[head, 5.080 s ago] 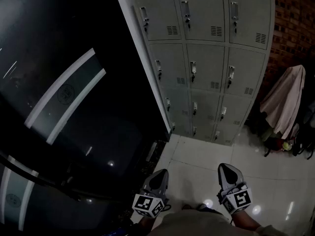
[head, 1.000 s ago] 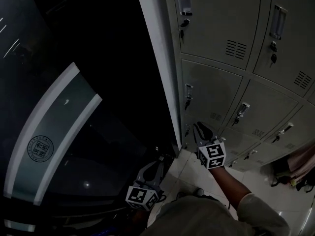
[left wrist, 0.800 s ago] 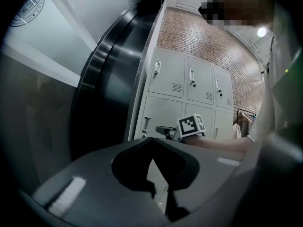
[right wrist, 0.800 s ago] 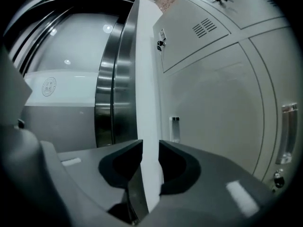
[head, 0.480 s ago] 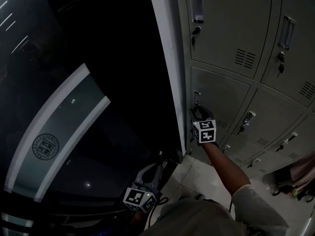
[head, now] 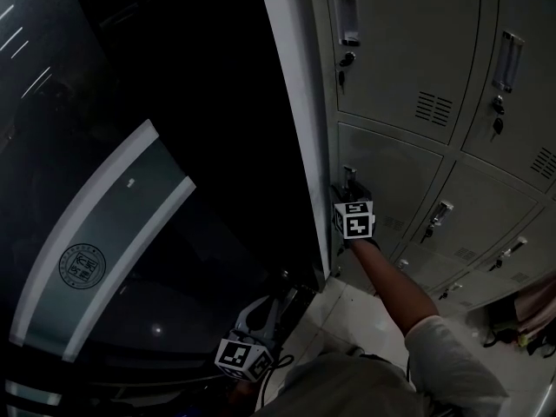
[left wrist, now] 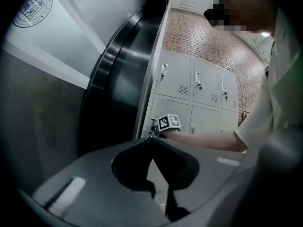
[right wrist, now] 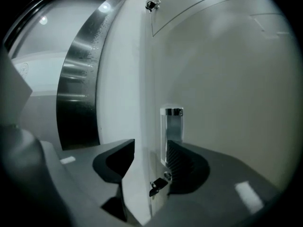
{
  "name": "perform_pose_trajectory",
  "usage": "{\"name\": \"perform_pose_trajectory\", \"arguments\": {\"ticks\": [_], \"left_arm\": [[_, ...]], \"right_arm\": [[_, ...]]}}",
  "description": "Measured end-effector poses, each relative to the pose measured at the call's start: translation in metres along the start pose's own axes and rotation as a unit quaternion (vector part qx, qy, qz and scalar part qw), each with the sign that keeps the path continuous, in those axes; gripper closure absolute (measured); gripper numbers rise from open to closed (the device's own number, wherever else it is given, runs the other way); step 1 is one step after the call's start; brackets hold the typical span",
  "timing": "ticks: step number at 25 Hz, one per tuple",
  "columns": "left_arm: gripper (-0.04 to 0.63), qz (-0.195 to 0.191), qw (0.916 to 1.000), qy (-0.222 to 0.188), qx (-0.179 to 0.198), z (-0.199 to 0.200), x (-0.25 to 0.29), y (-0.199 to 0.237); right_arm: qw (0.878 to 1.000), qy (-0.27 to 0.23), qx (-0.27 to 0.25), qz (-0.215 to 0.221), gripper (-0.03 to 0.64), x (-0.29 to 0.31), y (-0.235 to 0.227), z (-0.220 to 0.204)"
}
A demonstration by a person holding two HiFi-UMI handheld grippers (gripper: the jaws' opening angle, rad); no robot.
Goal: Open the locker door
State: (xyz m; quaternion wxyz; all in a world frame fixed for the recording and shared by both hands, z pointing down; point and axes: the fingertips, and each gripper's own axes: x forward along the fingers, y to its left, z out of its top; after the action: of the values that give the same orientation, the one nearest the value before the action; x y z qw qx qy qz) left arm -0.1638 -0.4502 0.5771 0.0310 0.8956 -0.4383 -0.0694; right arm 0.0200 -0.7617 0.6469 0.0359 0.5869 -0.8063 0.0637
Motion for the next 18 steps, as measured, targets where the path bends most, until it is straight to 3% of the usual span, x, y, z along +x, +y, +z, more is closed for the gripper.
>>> {"name": "perform_pose_trajectory", "arguments": {"ticks": [4, 18], "left_arm": [[0.595, -0.006, 0.9999, -0.002, 0.01, 0.003, 0.001, 0.0], [0.595, -0.002, 0.9999, 0.004, -0.014, -0.009, 0.0, 0.003]], "right_arm": [[1.0, 0.006, -0.009, -0.007, 0.414, 0.01, -0.003, -0.005], [0.999, -0.004, -0.037, -0.019, 0.388, -0.003, 0.022, -0.009]]}}
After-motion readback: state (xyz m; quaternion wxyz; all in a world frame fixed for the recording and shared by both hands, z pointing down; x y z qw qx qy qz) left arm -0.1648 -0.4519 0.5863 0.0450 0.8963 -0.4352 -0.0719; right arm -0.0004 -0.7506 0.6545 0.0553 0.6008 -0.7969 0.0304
